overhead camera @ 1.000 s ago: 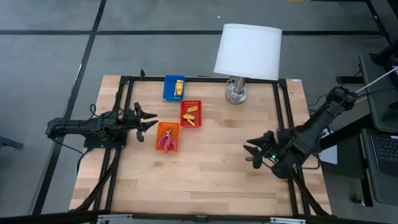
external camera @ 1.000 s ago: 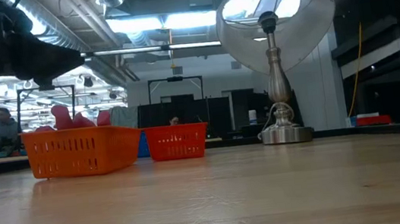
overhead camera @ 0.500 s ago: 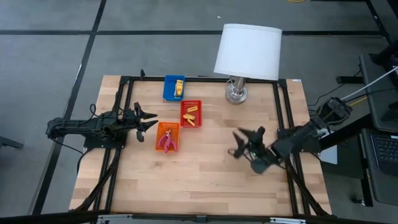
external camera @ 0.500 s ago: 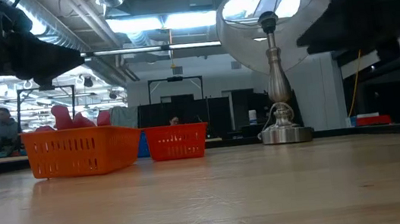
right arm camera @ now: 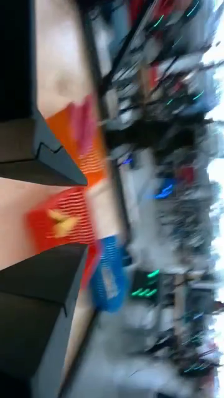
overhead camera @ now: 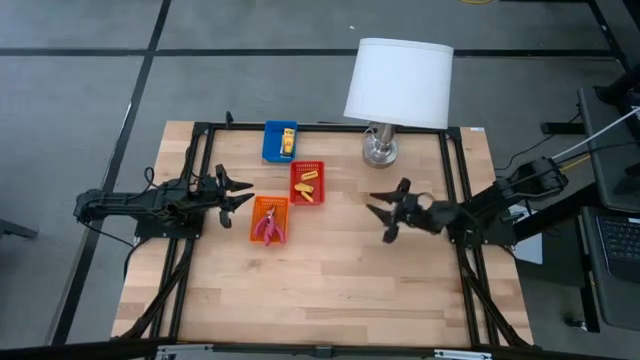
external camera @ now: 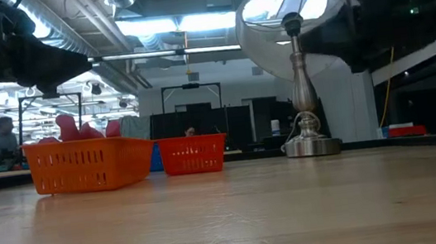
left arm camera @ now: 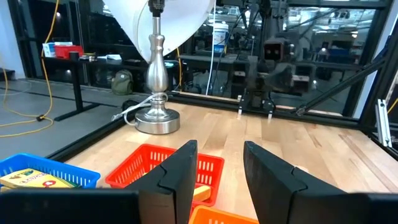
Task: Pick & Place School Supplies
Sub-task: Return to Home Position
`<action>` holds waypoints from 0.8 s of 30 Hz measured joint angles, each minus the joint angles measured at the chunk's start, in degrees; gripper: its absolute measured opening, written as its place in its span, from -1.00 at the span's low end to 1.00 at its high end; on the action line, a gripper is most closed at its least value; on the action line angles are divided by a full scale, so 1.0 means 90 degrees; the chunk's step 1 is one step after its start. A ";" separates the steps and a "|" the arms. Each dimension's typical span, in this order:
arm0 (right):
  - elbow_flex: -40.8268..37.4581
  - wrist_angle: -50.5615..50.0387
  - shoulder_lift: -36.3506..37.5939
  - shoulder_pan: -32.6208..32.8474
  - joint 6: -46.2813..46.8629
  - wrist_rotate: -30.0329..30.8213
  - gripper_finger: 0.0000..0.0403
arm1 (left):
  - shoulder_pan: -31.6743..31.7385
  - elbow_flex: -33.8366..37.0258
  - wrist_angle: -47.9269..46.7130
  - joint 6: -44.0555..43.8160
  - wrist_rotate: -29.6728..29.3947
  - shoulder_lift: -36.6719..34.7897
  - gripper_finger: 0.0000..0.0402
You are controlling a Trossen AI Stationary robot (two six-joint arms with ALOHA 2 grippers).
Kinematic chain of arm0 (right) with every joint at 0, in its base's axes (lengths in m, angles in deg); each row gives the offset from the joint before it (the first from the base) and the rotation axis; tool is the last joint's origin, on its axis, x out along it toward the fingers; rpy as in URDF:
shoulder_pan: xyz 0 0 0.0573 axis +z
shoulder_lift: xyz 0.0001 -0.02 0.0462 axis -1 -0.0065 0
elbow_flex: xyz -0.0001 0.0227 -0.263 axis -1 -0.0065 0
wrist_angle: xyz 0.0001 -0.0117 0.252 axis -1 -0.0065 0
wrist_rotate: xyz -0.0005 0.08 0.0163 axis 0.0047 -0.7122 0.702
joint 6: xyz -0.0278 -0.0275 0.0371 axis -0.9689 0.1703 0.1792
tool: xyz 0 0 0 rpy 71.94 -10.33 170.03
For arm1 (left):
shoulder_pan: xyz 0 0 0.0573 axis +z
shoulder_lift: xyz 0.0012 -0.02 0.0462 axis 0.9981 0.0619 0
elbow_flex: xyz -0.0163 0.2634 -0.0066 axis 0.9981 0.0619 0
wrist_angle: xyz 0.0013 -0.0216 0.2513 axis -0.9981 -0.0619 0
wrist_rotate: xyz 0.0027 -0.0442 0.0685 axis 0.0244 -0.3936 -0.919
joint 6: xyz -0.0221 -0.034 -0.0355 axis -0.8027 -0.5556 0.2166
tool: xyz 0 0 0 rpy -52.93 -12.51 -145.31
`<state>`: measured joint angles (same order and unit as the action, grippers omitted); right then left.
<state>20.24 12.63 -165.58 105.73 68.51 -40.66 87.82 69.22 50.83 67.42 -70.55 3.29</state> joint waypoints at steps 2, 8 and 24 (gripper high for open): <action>-0.0281 0.0622 0.0089 -0.0363 -0.0278 -0.0596 -0.19 | 0.0000 0.0000 0.0002 0.0000 0.0000 -0.0001 -0.37; -0.0558 0.0528 0.0546 -0.1244 -0.0594 -0.2544 -0.20 | 0.0000 0.0000 0.0002 0.0000 0.0001 -0.0001 -0.37; -0.0878 -0.4151 0.4832 -0.2048 -0.0760 -0.3310 -0.20 | -0.0002 0.0000 0.0002 0.0000 0.0002 -0.0006 -0.37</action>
<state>12.34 -24.72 -122.09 87.30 61.67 -70.45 87.79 69.22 50.85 67.42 -70.52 3.24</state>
